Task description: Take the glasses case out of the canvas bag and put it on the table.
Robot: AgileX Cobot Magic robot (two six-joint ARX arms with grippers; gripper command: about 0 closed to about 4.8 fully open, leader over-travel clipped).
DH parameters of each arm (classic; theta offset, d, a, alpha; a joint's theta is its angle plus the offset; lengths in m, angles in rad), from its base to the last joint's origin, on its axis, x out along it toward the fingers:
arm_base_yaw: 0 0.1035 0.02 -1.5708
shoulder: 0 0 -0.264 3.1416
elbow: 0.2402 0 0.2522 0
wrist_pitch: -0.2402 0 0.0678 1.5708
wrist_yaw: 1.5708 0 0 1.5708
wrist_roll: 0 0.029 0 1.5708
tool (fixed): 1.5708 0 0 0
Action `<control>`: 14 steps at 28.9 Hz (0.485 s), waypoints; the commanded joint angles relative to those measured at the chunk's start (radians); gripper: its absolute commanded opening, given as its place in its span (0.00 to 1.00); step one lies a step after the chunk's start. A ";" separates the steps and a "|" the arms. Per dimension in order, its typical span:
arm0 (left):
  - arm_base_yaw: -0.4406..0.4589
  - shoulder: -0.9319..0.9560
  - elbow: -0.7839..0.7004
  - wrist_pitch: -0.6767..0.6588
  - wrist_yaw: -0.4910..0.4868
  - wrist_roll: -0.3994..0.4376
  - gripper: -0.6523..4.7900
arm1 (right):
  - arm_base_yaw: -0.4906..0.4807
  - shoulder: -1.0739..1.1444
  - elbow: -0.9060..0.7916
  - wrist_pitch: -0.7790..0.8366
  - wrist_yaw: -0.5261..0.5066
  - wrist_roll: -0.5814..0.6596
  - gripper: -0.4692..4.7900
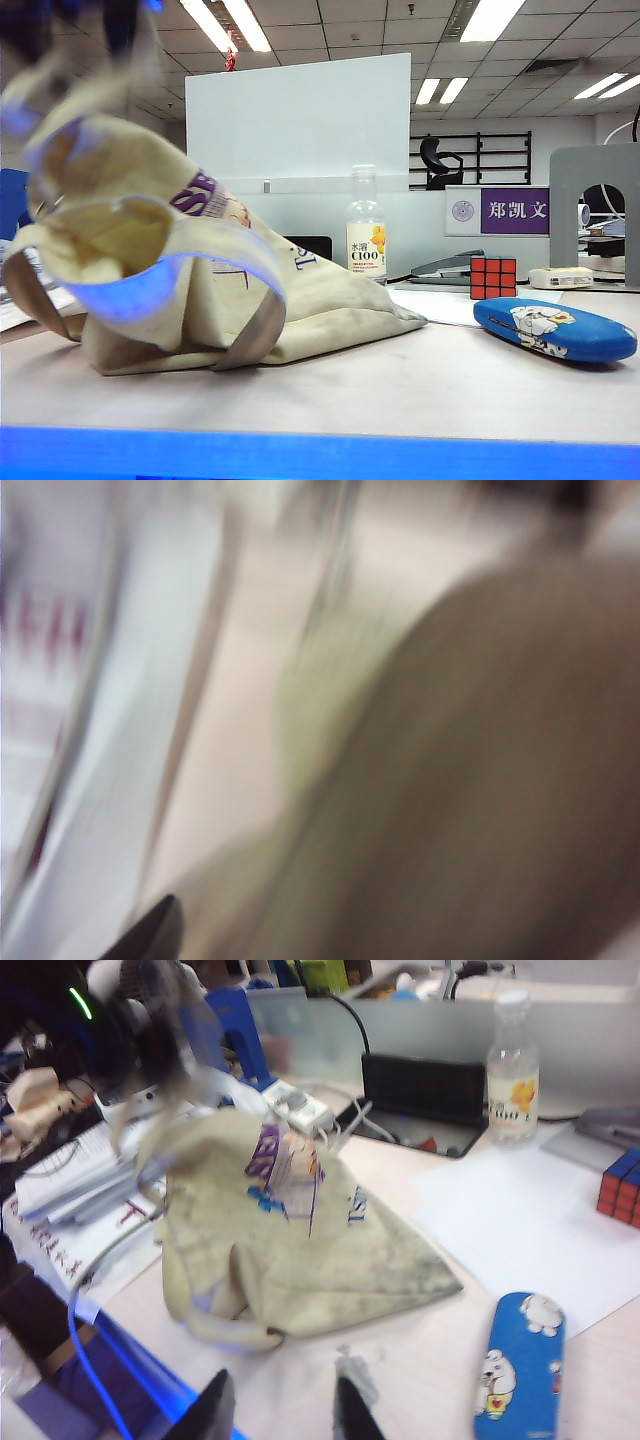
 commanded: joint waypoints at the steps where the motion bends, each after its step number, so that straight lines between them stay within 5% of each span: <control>1: -0.014 -0.048 -0.122 -0.059 -0.167 0.087 0.63 | 0.001 -0.044 0.005 0.003 0.007 0.007 0.35; 5: -0.019 -0.143 -0.250 0.021 -0.121 0.019 0.63 | -0.002 -0.080 0.005 0.008 0.026 0.007 0.35; 10: -0.019 -0.290 -0.368 0.089 -0.148 0.019 0.68 | 0.000 -0.082 0.005 -0.012 0.011 0.006 0.35; 14: -0.019 -0.507 -0.473 0.217 -0.179 -0.057 0.68 | 0.000 -0.082 0.005 -0.028 0.008 0.006 0.35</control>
